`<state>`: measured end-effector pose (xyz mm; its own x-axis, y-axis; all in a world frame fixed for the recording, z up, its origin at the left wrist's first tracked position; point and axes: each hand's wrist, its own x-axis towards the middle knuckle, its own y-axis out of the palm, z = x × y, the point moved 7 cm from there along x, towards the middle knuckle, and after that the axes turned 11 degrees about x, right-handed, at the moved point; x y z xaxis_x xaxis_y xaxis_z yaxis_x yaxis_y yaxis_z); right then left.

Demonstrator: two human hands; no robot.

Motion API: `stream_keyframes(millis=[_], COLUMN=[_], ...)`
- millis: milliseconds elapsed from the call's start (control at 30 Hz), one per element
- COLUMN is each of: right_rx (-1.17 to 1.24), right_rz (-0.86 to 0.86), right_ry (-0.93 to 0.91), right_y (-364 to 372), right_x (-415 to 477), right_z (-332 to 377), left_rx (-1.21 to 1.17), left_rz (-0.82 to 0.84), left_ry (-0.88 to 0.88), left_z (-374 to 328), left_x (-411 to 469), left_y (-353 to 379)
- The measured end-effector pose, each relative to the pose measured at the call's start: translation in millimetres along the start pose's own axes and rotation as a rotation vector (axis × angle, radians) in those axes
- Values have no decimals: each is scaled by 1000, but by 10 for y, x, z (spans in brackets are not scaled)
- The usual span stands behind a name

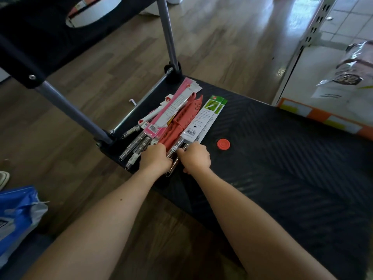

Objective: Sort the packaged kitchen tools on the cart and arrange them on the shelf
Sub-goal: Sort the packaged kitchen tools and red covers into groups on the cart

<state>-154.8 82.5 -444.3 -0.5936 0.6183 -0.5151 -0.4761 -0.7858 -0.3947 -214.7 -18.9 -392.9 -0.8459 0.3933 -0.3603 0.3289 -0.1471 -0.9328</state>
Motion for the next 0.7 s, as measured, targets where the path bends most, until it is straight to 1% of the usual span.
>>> stream_keyframes(millis=[67,133,200,300,333,367,467,533,567,600,700], right_rx=[-149,-204,-115,111,152,142,-21,-55,-37,30,295], right_rz=[46,55,88,119,101,77,21,-21,-59,-108,-239], right_ry=[-32,-43,-7,97,113,114,120,159,182,210,267], right_y=[9,7,14,-133,-256,-408,-935,-1292,-1470,-1641,-2091], right_x=[18,28,10,-42,-73,-113,-321,-462,-522,-592,-845], right_z=[85,115,82,-45,-102,-170,-457,-714,-846,-976,-1290], left_rx=[74,151,162,54,6,-44,-172,-234,-263,-292,-341], left_rz=[-10,-12,1,48,66,86,161,205,223,238,275], left_ry=[33,62,69,69,76,81,115,157,179,200,262], left_z=[-5,-22,-27,-100,-175,-275,-692,-997,-1131,-1249,-1559], left_x=[-28,-58,-91,-150,-183,-223,-416,-609,-710,-813,-1078], left_y=[-23,-31,-18,44,69,102,234,348,408,461,594])
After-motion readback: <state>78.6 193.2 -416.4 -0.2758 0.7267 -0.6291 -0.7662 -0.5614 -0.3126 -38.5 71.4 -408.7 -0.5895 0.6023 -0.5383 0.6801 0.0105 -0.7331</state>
